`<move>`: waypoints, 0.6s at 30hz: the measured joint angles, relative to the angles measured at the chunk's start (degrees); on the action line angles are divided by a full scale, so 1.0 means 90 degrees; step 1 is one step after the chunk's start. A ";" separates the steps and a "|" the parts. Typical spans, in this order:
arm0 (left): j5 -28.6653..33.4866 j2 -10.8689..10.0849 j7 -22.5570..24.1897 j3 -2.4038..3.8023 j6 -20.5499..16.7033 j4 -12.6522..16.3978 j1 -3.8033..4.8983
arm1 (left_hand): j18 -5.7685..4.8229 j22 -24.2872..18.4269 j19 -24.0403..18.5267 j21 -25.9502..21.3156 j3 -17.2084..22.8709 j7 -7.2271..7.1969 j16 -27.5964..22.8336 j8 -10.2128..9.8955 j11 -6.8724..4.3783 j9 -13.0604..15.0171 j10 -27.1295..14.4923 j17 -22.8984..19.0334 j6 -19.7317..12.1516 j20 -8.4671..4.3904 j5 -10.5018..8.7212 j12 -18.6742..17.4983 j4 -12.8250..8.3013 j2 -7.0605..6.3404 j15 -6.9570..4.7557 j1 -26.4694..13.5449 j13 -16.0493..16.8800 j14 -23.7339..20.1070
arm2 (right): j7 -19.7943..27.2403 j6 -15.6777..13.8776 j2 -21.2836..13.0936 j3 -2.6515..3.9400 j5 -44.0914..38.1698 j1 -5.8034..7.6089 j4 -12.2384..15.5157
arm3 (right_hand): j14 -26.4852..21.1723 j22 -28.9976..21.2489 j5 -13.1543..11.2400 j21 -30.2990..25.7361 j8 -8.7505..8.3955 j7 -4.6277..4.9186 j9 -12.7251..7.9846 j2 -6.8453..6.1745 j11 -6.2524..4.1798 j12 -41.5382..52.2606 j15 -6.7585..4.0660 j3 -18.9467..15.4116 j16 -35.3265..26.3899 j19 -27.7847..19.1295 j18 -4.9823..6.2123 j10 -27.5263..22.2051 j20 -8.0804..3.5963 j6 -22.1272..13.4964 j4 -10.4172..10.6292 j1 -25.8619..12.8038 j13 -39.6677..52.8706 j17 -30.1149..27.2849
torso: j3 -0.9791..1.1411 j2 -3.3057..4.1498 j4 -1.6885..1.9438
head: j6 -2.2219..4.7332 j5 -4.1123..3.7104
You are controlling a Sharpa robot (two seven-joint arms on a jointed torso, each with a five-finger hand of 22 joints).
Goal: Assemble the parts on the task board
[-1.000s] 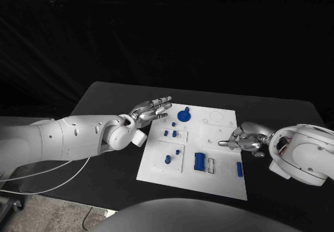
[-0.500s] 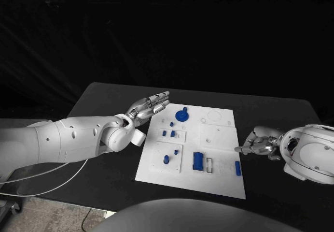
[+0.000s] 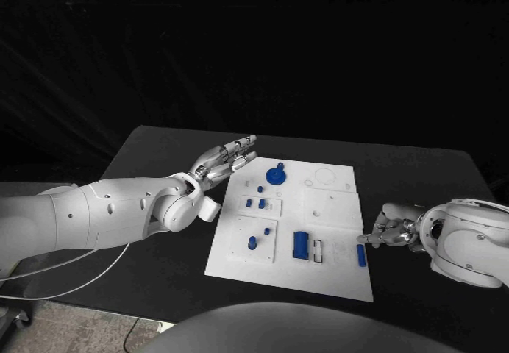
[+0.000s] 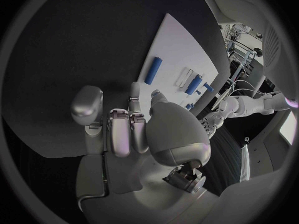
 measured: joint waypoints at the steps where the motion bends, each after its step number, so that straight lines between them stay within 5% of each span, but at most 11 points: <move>1: -0.0012 0.0000 0.0005 0.0000 -0.0006 -0.0005 -0.0002 | -0.0001 -0.0004 -0.0001 0.0000 0.0000 0.0000 0.0000 0.0000 0.0000 0.0000 0.0000 0.0000 0.0000 0.0035 0.0000 0.0000 0.0000 0.0000 0.0019 0.0000 0.0000 0.0019 | -0.0003 0.0001 0.0009 0.0000 -0.0016 -0.0015 -0.0002 | 0.0000 0.0000 0.0000 0.0000 -0.0004 0.0000 0.0000 0.0015 0.0000 0.0000 0.0000 0.0000 0.0000 0.0000 0.0000 0.0000 0.0000 0.0000 0.0000 -0.0015 0.0000 0.0000 | -0.0001 0.0000 0.0000 | 0.0000 -0.0001; 6: -0.0058 0.0002 0.0023 0.0002 -0.0032 -0.0034 -0.0026 | -0.0001 -0.0004 0.0000 0.0000 0.0000 0.0000 0.0000 0.0000 0.0012 0.0000 -0.0003 0.0000 0.0000 0.0043 0.0025 -0.0003 0.0000 0.0000 0.0056 0.0000 0.0000 0.0012 | -0.0015 0.0000 0.0071 -0.0001 -0.0082 -0.0098 -0.0019 | 0.0000 0.0000 0.0000 0.0000 -0.0004 0.0000 0.0000 0.0015 0.0000 0.0000 0.0000 0.0000 0.0000 0.0000 0.0000 0.0000 0.0000 0.0000 0.0000 -0.0015 0.0000 0.0000 | 0.0000 0.0000 0.0001 | 0.0000 -0.0013; 18: -0.0096 0.0006 0.0013 0.0000 -0.0028 -0.0058 -0.0048 | 0.0000 0.0005 0.0010 0.0001 0.0000 0.0000 0.0000 0.0000 0.0274 -0.0001 0.0003 0.0001 -0.0001 0.0207 0.0074 -0.0037 0.0000 0.0035 0.0169 0.0086 -0.0006 0.0007 | -0.0033 -0.0007 0.0168 -0.0001 -0.0129 -0.0248 -0.0121 | 0.0000 -0.0001 -0.0027 -0.0001 -0.0066 0.0000 -0.0047 0.0015 0.0000 0.0000 -0.0001 0.0004 0.0000 0.0000 0.0000 0.0000 0.0000 0.0000 -0.0005 -0.0015 0.0000 0.0005 | 0.0000 -0.0002 0.0002 | 0.0000 -0.0010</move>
